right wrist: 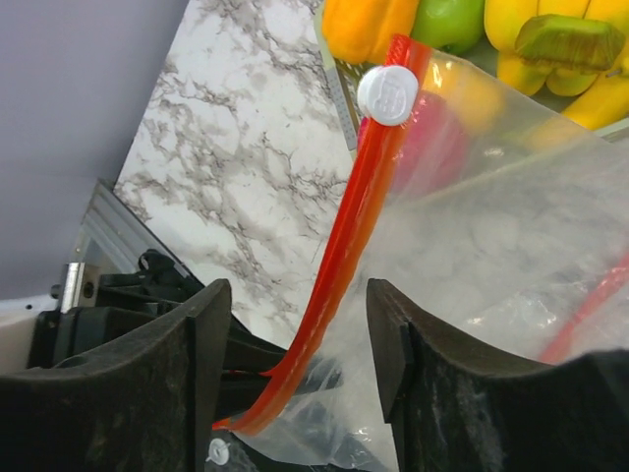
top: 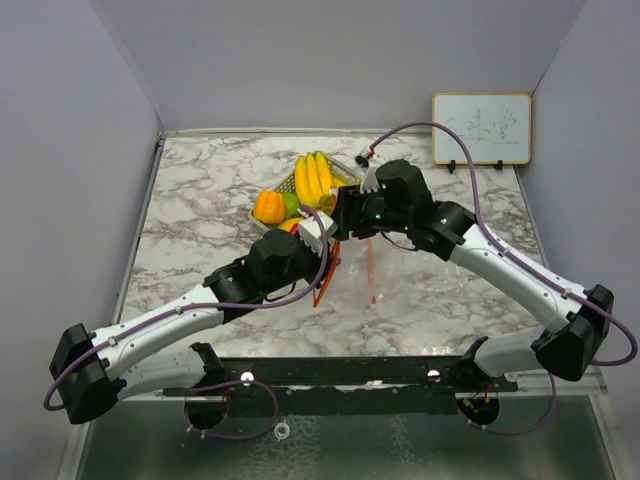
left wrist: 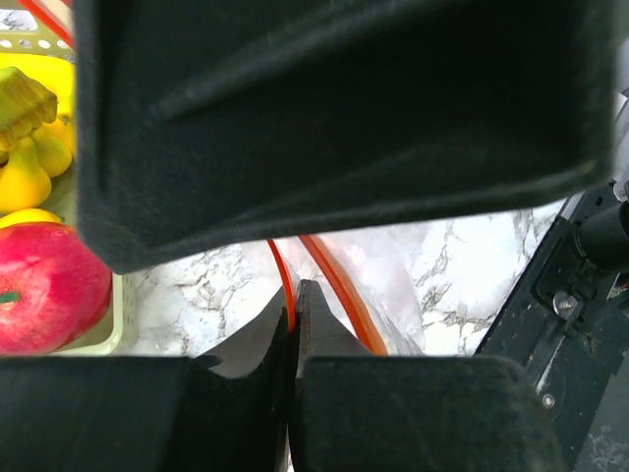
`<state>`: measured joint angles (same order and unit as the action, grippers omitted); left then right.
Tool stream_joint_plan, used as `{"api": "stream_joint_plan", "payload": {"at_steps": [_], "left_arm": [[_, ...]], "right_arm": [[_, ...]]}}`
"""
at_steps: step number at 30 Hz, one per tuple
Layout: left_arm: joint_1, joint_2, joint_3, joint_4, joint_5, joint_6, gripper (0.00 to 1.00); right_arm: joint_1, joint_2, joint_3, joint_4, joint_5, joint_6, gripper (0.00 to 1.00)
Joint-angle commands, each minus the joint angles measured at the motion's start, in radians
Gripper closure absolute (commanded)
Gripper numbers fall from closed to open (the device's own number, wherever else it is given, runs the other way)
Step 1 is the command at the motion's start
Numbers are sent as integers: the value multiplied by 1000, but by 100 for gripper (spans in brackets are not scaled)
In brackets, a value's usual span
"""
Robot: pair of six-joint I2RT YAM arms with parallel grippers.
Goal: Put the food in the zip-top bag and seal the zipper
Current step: Open the zipper of the food storage bag.
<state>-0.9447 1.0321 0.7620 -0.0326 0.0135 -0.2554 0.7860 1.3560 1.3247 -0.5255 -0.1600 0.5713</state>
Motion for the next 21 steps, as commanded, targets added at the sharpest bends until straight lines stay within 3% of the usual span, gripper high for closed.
{"api": "stream_joint_plan", "payload": {"at_steps": [1, 6, 13, 16, 18, 21], "left_arm": [[-5, -32, 34, -10, -55, 22, 100], [-5, -55, 32, -32, -110, 26, 100], [-5, -92, 40, -76, -189, 14, 100], [-5, -119, 67, -162, -324, -28, 100], [-5, -145, 100, -256, -490, -71, 100], [-5, -205, 164, -411, -683, -113, 100]], "right_arm": [[19, -2, 7, -49, 82, 2, 46], [19, -46, -35, -59, 111, -2, 55], [19, -65, -58, -81, 171, -2, 97], [19, -67, -65, -100, 219, -8, 98], [19, -67, -76, -101, 230, -21, 98], [19, -64, -90, -71, 172, -69, 98]]}}
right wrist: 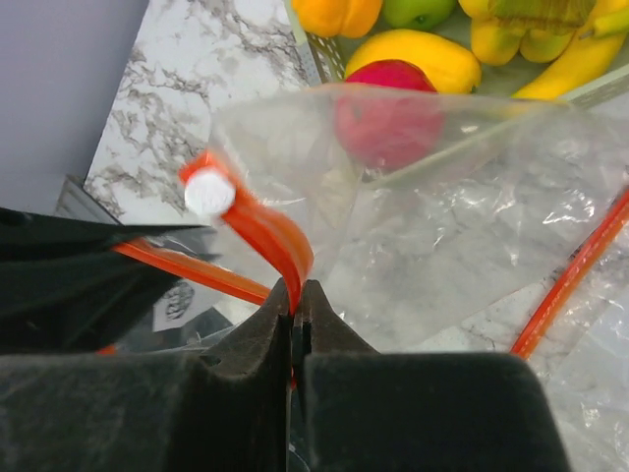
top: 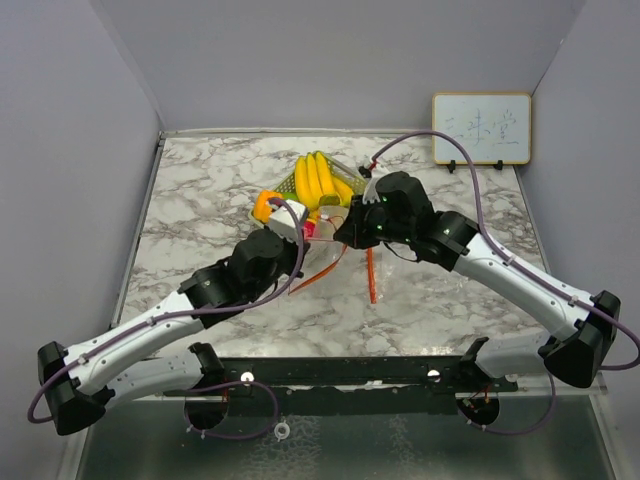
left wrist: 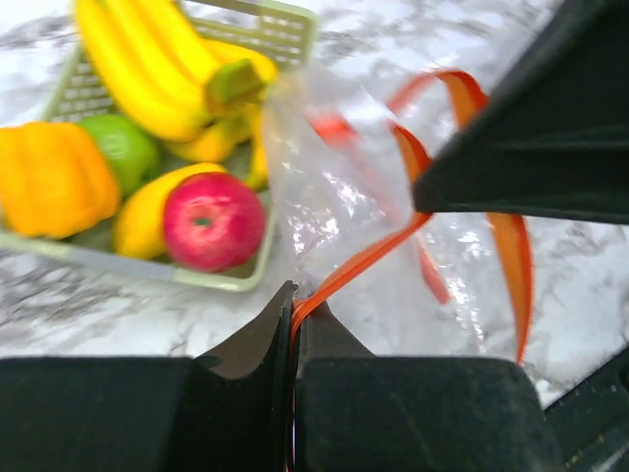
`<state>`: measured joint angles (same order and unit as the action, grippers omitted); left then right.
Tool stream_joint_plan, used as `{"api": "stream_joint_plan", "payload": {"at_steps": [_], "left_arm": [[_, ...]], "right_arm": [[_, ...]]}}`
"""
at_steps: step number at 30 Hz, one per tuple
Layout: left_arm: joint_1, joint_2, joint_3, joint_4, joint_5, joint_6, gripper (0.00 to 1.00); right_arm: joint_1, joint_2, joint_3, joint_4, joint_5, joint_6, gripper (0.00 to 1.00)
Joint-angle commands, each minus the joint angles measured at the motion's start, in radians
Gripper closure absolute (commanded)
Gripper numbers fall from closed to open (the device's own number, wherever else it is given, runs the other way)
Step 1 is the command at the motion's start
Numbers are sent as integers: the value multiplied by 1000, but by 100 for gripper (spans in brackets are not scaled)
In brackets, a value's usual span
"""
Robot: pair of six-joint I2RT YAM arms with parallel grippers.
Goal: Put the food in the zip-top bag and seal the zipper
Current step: Open the zipper of the food storage bag.
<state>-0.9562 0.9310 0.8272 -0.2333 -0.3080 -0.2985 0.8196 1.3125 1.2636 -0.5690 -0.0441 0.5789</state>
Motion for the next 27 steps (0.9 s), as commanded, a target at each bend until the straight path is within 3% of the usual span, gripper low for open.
{"api": "stream_joint_plan", "payload": {"at_steps": [1, 6, 11, 17, 23, 27], "left_arm": [[7, -128, 124, -255, -410, -85, 100], [7, -274, 192, -326, -460, -89, 100], [7, -326, 266, -431, -456, -114, 100], [7, -273, 296, -624, -540, -208, 100], [7, -226, 321, -873, -751, -406, 100], [7, -231, 275, -832, -739, -401, 100]], "right_arm": [[-14, -18, -30, -17, 28, -96, 98], [-14, -2, -24, 83, -194, -151, 98], [-11, 75, 18, 278, -436, -56, 98], [46, 199, 2, 459, -388, 21, 98], [92, 312, 13, 274, 68, -8, 98], [93, 326, 9, 281, 72, -57, 90]]}}
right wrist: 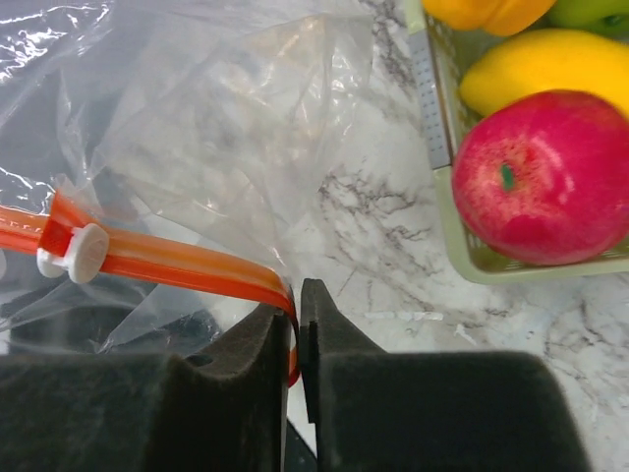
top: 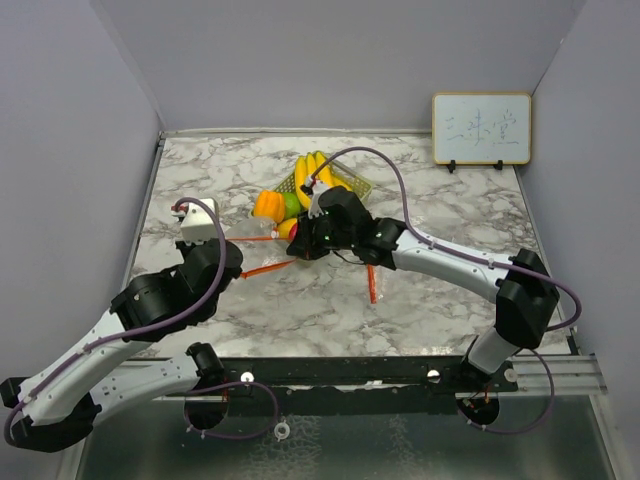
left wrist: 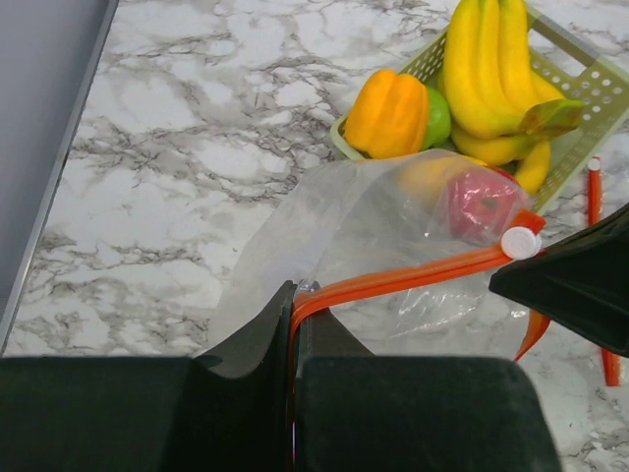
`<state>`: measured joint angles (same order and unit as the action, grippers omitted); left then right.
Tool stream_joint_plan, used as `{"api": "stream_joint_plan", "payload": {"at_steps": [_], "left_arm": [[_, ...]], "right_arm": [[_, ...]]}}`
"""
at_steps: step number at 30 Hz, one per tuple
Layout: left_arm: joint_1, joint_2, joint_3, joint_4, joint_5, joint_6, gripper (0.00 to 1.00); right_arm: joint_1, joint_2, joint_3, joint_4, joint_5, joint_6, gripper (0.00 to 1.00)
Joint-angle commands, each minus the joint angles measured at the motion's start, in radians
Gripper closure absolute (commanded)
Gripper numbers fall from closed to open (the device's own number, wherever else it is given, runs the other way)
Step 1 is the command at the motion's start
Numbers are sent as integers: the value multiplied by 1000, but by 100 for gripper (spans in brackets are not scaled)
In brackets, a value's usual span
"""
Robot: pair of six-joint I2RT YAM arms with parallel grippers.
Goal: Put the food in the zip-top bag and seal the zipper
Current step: Open the zipper of the food storage bag.
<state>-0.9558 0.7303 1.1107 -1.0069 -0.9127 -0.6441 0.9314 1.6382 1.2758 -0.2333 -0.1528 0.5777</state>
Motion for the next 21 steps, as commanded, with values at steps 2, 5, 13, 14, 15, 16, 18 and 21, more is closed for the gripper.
{"api": "stream_joint_plan", "payload": {"at_steps": [2, 5, 13, 14, 15, 16, 18, 21], "left_arm": [[6, -24, -54, -16, -121, -53, 100], [6, 7, -106, 40, -105, -72, 100], [6, 78, -190, 137, -94, -88, 100], [6, 81, -188, 133, -102, -88, 100], [6, 83, -185, 127, -111, -90, 100], [6, 83, -182, 119, -122, -95, 100], [6, 74, -171, 87, -145, -114, 100], [6, 57, -150, 35, -175, -131, 100]], "right_arm": [[-18, -13, -13, 5, 109, -81, 83], [-17, -36, -22, 92, 38, -117, 66], [-17, -123, -38, 224, -47, -159, 33], [-17, -140, -40, 230, -48, -162, 33], [-17, -160, -43, 234, -42, -166, 29], [-17, -182, -49, 235, -19, -170, 20], [-17, -225, -68, 235, 40, -178, 10], [-19, -233, -54, 158, 170, -196, 1]]}}
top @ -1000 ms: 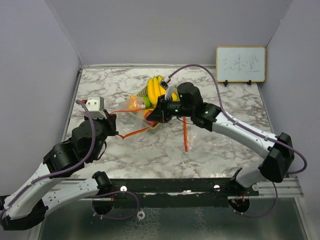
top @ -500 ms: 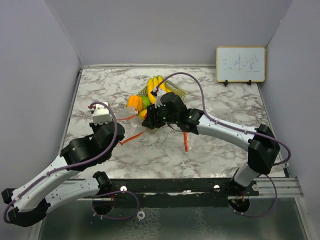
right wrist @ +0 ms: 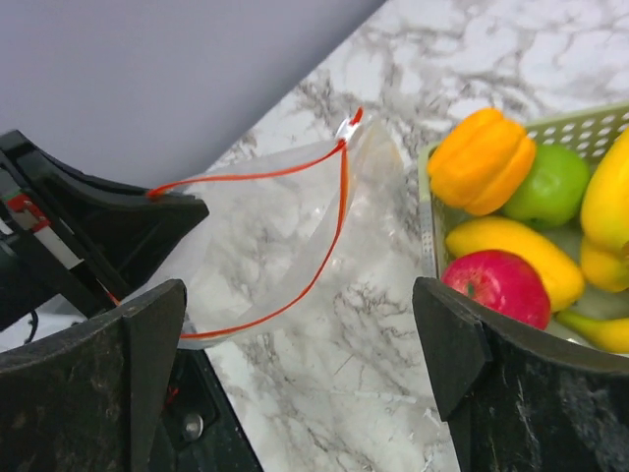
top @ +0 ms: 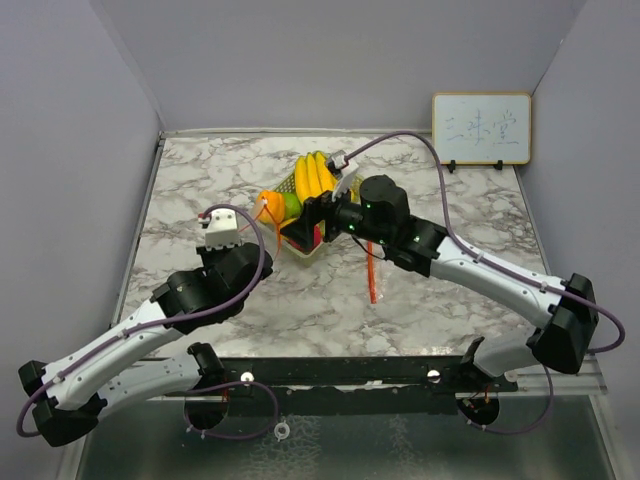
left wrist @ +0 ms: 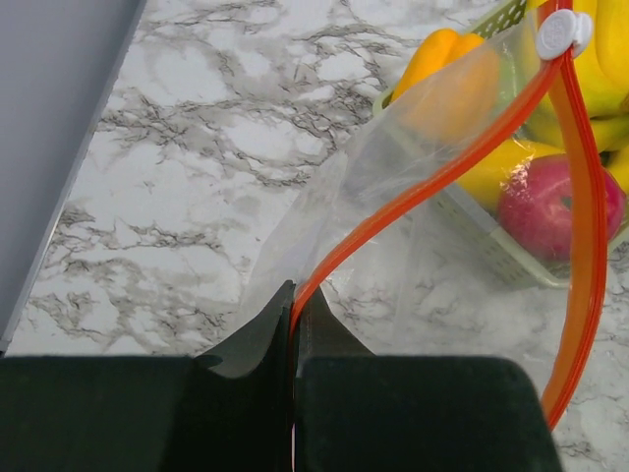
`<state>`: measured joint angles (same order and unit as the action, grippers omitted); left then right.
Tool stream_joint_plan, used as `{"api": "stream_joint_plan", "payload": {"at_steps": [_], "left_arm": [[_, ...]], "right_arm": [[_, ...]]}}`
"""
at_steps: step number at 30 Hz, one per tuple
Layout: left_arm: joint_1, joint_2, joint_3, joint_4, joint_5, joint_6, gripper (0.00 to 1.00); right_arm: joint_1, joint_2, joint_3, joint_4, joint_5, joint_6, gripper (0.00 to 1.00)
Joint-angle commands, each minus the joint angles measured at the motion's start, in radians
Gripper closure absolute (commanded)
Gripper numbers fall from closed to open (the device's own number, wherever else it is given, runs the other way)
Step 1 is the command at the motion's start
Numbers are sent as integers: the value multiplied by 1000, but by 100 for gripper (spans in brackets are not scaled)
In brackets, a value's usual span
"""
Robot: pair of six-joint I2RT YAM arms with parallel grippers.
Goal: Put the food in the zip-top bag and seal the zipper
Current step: Open the zipper of the food storage bag, then pick up the fake fruit from the bin.
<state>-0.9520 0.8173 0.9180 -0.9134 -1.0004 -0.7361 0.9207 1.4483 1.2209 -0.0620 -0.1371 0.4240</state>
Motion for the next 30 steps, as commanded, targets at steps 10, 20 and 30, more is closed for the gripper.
{"api": "stream_joint_plan", "payload": {"at_steps": [10, 20, 30], "left_arm": [[2, 13, 68, -73, -124, -31, 100], [2, 33, -88, 178, -69, 11, 100], [2, -20, -122, 192, -75, 7, 100]], "right_arm": [[-8, 215, 224, -364, 443, -29, 1], [-20, 420, 312, -342, 442, -21, 1], [-26, 531, 327, -334, 392, 10, 0]]}}
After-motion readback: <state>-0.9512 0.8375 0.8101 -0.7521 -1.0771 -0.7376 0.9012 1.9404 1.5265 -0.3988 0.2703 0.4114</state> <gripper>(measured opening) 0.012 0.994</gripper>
